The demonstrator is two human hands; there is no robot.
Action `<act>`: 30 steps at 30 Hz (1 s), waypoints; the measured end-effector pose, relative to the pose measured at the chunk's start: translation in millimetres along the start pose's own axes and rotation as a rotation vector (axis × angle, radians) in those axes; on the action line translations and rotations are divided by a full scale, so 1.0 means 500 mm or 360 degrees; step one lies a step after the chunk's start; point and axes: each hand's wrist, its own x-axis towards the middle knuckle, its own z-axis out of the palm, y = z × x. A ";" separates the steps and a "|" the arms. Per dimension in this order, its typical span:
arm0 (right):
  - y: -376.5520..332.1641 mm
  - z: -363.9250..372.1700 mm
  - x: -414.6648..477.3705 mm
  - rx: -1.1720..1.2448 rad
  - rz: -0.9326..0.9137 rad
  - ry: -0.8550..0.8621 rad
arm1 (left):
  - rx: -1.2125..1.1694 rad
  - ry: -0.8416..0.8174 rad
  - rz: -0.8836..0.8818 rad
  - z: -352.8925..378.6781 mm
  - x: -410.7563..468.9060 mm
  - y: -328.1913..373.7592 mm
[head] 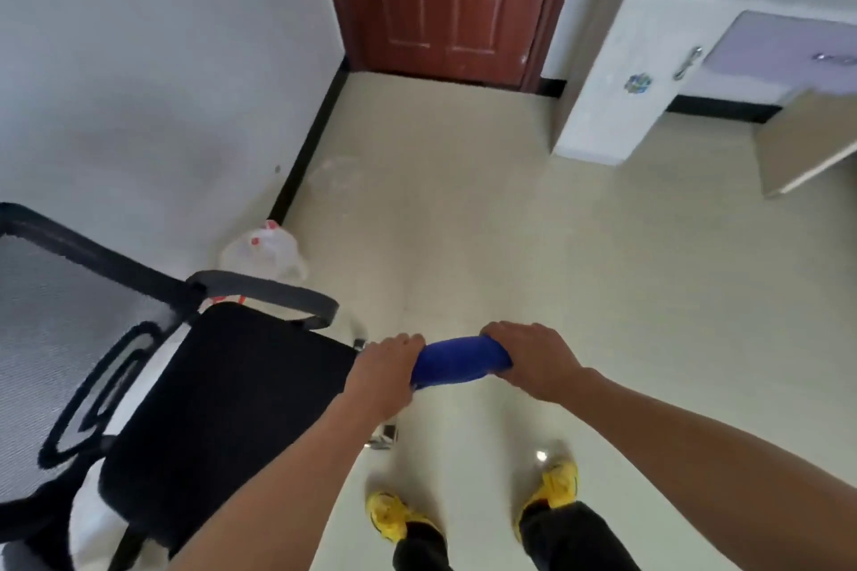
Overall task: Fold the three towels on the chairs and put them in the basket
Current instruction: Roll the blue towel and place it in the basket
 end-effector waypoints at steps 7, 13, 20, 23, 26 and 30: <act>0.329 -0.212 -0.142 0.0042 0.0161 0.0304 | 0.0153 0.0079 0.0262 -0.134 0.231 0.337; 0.558 -0.393 -0.247 0.0032 0.0317 0.0543 | 0.0147 0.0178 0.0499 -0.251 0.394 0.598; 0.762 -0.564 -0.238 0.0048 0.0483 0.0712 | 0.0108 0.0223 0.0661 -0.368 0.609 0.770; 0.856 -0.638 -0.198 0.0015 0.0527 0.0744 | 0.0078 0.0245 0.0714 -0.405 0.726 0.820; 0.959 -0.724 -0.134 0.0015 0.0584 0.0780 | 0.0007 0.0271 0.0772 -0.452 0.866 0.860; 1.065 -0.840 -0.062 0.0043 0.0679 0.0781 | -0.0024 0.0260 0.0824 -0.530 1.020 0.912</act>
